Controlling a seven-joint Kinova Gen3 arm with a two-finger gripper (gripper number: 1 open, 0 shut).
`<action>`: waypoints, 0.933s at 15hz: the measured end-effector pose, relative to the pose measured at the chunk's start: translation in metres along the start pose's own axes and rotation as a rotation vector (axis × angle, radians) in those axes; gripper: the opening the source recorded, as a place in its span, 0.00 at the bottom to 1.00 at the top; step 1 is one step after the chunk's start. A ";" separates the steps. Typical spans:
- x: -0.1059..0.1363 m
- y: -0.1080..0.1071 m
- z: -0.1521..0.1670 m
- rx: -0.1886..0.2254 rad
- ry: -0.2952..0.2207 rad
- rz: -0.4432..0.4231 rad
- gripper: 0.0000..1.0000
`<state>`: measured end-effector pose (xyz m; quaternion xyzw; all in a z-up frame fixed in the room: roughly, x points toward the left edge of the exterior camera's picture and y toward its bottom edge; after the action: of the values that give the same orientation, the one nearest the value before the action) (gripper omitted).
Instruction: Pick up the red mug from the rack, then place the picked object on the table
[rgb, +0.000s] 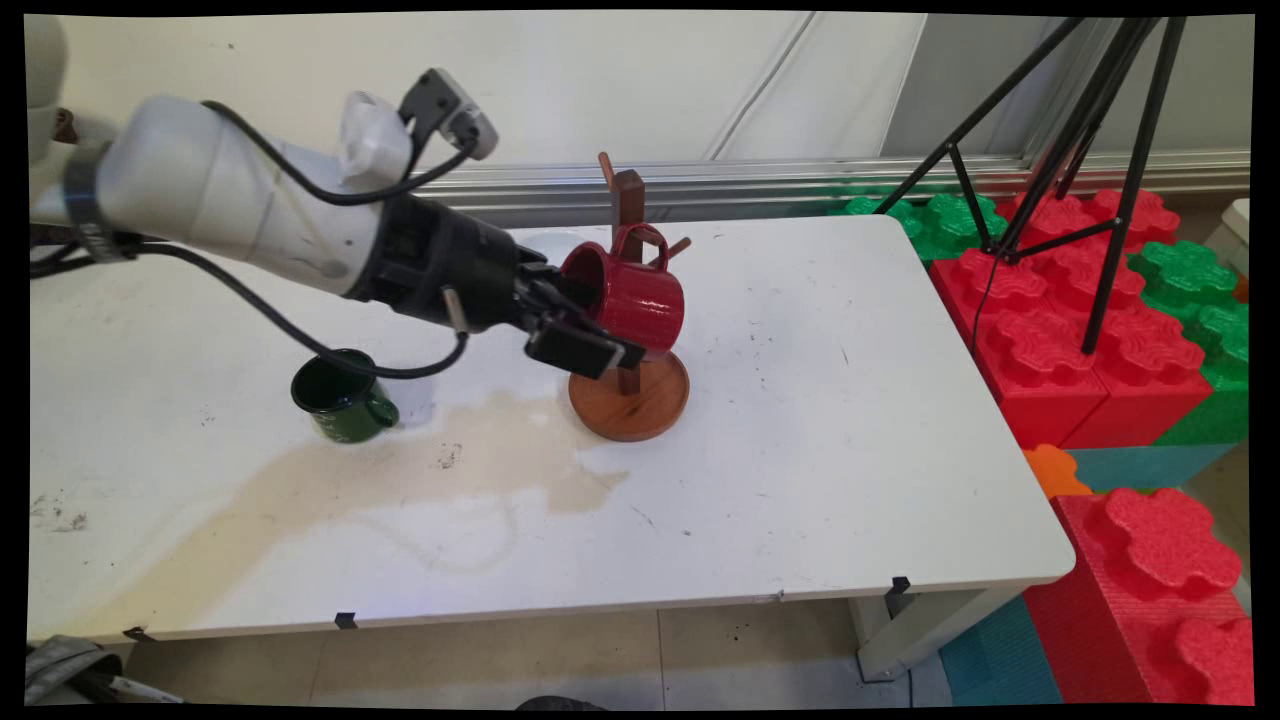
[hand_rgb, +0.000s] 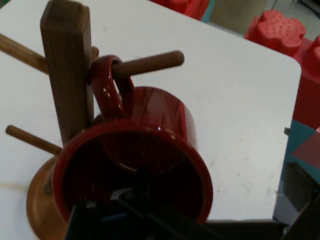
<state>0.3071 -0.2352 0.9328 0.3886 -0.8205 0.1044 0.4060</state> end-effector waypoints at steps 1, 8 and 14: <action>0.001 0.000 0.005 0.001 0.004 -0.006 1.00; 0.003 0.003 0.024 0.025 0.016 -0.035 0.00; 0.001 0.007 0.026 0.048 0.019 -0.036 0.00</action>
<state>0.2861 -0.2441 0.9178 0.4121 -0.8067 0.1206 0.4060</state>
